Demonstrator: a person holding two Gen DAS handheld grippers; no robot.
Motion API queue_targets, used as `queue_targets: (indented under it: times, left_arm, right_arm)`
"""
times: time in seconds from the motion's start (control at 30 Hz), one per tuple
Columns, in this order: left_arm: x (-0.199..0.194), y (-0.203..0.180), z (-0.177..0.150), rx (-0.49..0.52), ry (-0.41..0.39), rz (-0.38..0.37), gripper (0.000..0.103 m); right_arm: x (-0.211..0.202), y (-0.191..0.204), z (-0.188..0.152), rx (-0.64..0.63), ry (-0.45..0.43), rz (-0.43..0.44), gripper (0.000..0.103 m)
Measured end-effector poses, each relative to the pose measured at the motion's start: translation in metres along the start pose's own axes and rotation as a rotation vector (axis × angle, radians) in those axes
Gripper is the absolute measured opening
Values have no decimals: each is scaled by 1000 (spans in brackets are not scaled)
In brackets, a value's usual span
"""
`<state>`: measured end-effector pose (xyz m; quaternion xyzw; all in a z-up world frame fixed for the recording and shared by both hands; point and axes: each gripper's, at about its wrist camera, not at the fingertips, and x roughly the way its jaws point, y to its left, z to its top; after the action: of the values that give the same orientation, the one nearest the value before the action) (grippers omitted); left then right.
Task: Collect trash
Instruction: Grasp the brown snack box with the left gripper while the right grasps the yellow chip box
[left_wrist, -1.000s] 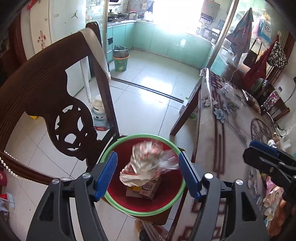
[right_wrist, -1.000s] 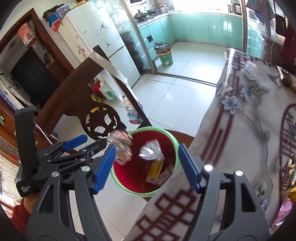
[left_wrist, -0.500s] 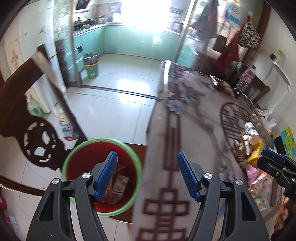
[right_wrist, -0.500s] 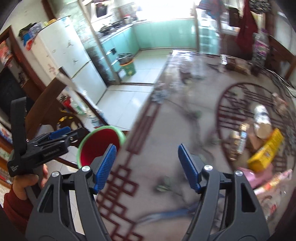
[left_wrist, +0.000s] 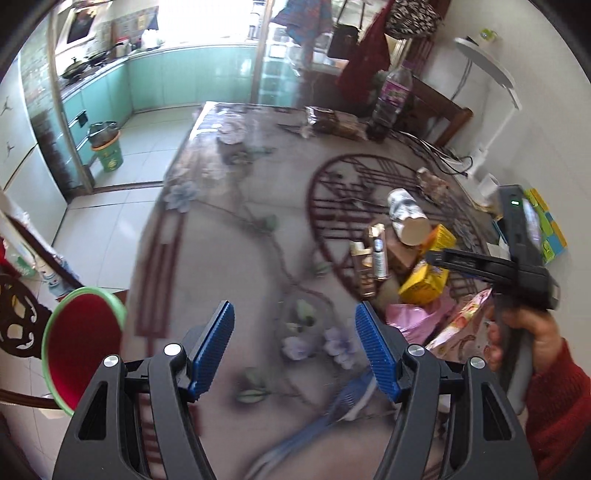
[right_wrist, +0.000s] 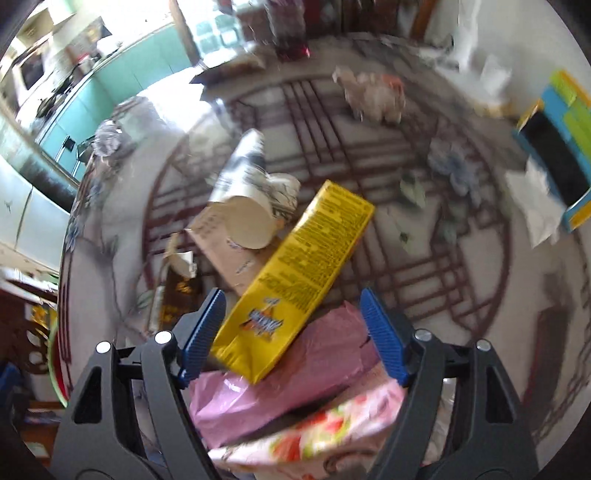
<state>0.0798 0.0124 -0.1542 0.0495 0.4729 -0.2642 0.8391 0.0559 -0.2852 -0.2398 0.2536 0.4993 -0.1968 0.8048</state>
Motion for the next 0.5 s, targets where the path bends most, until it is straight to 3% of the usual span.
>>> queue_targets:
  times: [0.07, 0.1, 0.13, 0.2, 0.33, 0.5]
  left_arm:
    - [11, -17, 4, 10, 12, -10, 65]
    - [16, -25, 7, 17, 18, -15, 65]
    - [21, -32, 10, 23, 22, -19, 64]
    - [32, -46, 16, 39, 36, -32, 64]
    - [57, -69, 30, 67, 62, -62, 61]
    - [115, -87, 41, 83, 159, -44, 53]
  right_arm:
    - [19, -7, 3, 23, 48, 38, 71]
    - [26, -8, 4, 19, 65, 52, 56]
    - [31, -8, 4, 15, 78, 68, 48]
    - [32, -15, 5, 15, 87, 128, 41]
    - [2, -28, 6, 16, 19, 244, 38]
    - [-43, -47, 11, -3, -97, 273, 38]
